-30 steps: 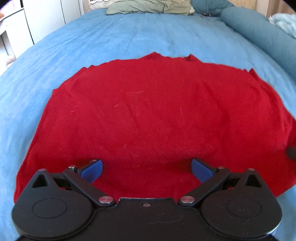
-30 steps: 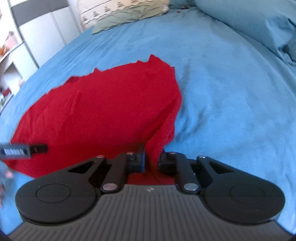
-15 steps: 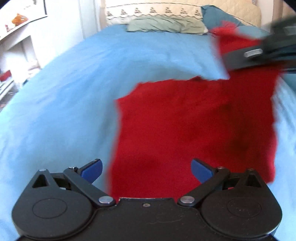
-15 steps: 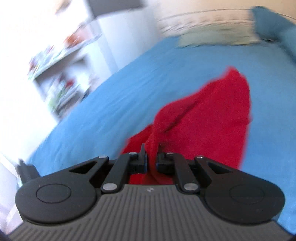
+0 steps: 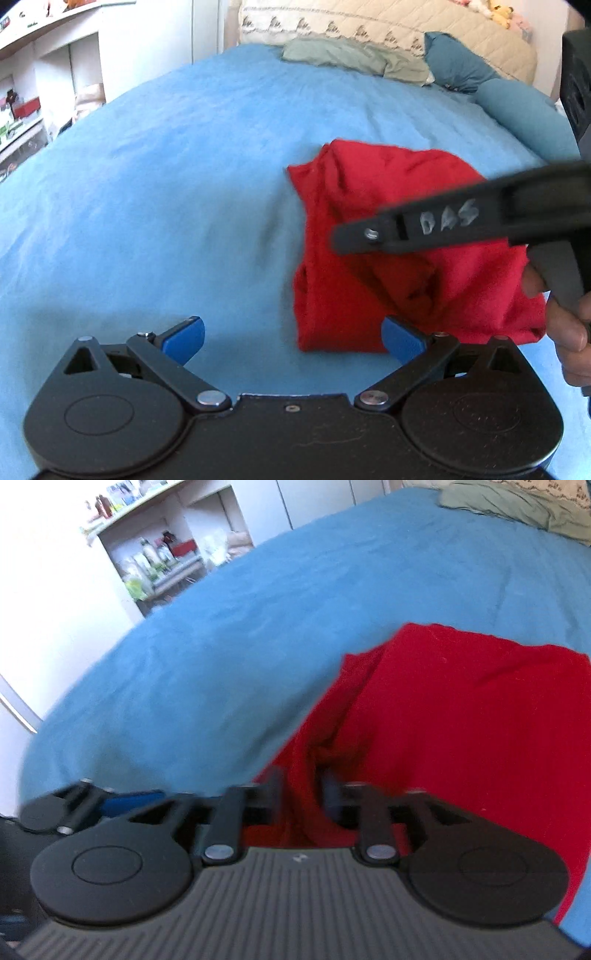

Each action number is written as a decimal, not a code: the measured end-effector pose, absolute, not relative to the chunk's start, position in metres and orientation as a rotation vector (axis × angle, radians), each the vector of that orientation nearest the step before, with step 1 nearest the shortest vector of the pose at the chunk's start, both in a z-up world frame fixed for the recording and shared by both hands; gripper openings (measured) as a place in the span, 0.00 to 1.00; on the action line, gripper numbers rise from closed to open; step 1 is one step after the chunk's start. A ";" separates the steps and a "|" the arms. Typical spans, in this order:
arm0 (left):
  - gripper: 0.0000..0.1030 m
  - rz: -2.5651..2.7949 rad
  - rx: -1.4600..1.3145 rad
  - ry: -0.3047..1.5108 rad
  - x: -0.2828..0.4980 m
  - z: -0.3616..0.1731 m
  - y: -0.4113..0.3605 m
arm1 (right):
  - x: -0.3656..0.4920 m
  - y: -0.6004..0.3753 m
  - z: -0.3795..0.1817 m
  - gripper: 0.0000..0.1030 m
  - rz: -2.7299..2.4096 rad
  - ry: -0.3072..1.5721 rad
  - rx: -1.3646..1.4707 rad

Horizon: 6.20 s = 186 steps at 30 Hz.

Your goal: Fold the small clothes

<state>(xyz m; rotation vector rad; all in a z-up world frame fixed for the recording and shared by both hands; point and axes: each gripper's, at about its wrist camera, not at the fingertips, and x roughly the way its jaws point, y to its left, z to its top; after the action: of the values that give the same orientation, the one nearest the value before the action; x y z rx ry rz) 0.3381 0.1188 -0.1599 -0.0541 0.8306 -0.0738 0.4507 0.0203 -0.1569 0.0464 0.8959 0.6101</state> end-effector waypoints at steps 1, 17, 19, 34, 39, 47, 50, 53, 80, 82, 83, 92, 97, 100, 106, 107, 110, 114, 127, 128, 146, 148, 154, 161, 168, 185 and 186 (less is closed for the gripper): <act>1.00 -0.083 -0.048 0.817 0.337 -0.157 0.117 | 0.447 0.018 -0.150 0.83 0.616 0.871 0.078; 1.00 -0.117 -0.111 0.699 0.361 -0.141 0.095 | 0.315 -0.090 -0.172 0.97 0.143 0.702 -0.065; 1.00 -0.106 -0.103 0.699 0.368 -0.143 0.094 | 0.315 -0.087 -0.184 0.96 0.119 0.712 -0.083; 1.00 0.039 -0.083 0.900 0.358 -0.178 0.127 | 0.327 -0.134 -0.211 0.95 -0.083 0.735 0.083; 1.00 0.047 -0.057 0.919 0.360 -0.176 0.125 | 0.327 -0.134 -0.207 0.96 -0.068 0.747 0.067; 1.00 -0.011 -0.033 0.873 0.347 -0.108 0.131 | 0.325 -0.156 -0.150 0.98 0.146 0.729 0.009; 1.00 -0.108 -0.099 0.877 0.379 -0.085 0.137 | 0.345 -0.168 -0.116 1.00 0.220 0.715 0.078; 1.00 -0.220 -0.299 0.966 0.433 -0.095 0.150 | 0.380 -0.173 -0.103 1.00 0.277 0.762 0.168; 0.21 -0.365 -0.284 1.013 0.478 -0.125 0.102 | 0.472 -0.135 -0.156 0.35 0.316 0.862 0.360; 0.21 -0.391 -0.248 0.995 0.457 -0.110 0.088 | 0.456 -0.140 -0.141 0.35 0.319 0.847 0.340; 0.21 -0.404 -0.232 0.984 0.446 -0.104 0.081 | 0.446 -0.145 -0.133 0.35 0.321 0.844 0.339; 0.21 -0.479 -0.178 0.942 0.327 -0.105 0.017 | 0.319 -0.199 -0.113 0.36 0.290 0.822 0.295; 0.25 -0.409 -0.168 0.987 0.295 -0.138 0.003 | 0.278 -0.222 -0.154 0.40 0.226 0.900 0.339; 0.56 -0.364 -0.090 0.949 0.283 -0.132 -0.003 | 0.267 -0.232 -0.163 0.63 0.189 0.897 0.354; 0.93 -0.282 0.056 0.853 0.259 -0.120 0.001 | 0.243 -0.237 -0.143 1.00 0.123 0.793 0.249; 0.93 -0.273 0.072 0.854 0.256 -0.124 0.002 | 0.244 -0.236 -0.145 1.00 0.110 0.805 0.218; 0.93 -0.251 0.120 0.880 0.250 -0.142 0.003 | 0.246 -0.236 -0.160 1.00 0.059 0.833 0.141; 0.94 -0.243 0.146 0.913 0.243 -0.168 0.012 | 0.250 -0.247 -0.186 1.00 0.033 0.869 0.164; 0.92 -0.161 0.102 0.761 0.208 -0.075 0.014 | 0.195 -0.242 -0.090 1.00 0.004 0.705 0.185; 0.95 -0.158 0.092 0.744 0.200 -0.060 0.014 | 0.183 -0.238 -0.073 1.00 -0.011 0.686 0.162; 1.00 -0.069 0.121 0.691 0.041 0.013 0.000 | 0.011 -0.178 0.013 1.00 -0.116 0.728 0.056; 1.00 -0.057 0.134 0.687 0.032 0.010 0.000 | -0.001 -0.175 0.008 1.00 -0.114 0.745 0.069; 1.00 -0.077 0.109 0.691 0.021 0.006 -0.001 | -0.020 -0.167 -0.007 1.00 -0.121 0.788 0.082; 1.00 -0.092 0.123 0.685 0.015 0.005 -0.007 | -0.025 -0.164 -0.008 1.00 -0.128 0.793 0.079; 1.00 -0.091 0.123 0.682 0.013 0.005 -0.007 | -0.025 -0.164 -0.007 1.00 -0.124 0.796 0.070; 1.00 -0.091 0.135 0.664 0.009 0.009 0.000 | -0.024 -0.166 -0.006 1.00 -0.120 0.797 0.069; 1.00 -0.092 0.135 0.664 0.009 0.010 0.001 | -0.024 -0.166 -0.006 1.00 -0.120 0.797 0.070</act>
<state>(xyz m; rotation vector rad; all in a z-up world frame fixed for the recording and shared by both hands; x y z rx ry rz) 0.0087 0.0009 0.0097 0.1348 0.6642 -0.0924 -0.0240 -0.1663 -0.0063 0.0702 0.7971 -0.1200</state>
